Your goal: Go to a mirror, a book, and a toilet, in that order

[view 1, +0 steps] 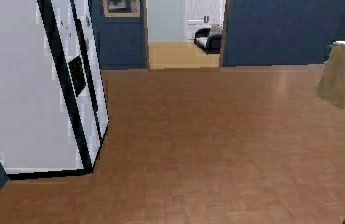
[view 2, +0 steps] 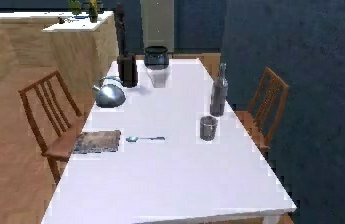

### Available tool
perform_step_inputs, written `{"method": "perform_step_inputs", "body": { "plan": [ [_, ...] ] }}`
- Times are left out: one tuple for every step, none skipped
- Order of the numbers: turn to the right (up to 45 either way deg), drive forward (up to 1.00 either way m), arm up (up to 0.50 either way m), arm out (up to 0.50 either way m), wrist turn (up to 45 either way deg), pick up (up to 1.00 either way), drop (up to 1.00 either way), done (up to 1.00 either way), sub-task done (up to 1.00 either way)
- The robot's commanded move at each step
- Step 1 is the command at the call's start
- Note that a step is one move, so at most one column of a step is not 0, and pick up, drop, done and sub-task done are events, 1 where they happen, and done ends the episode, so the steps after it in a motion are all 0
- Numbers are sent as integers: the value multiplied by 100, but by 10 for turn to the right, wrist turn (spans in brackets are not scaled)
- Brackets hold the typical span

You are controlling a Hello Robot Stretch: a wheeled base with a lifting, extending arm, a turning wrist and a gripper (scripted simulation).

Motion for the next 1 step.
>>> {"method": "perform_step_inputs", "body": {
  "plan": [
    [0,45,0,0,0,0,0,0,0]
  ]
}}
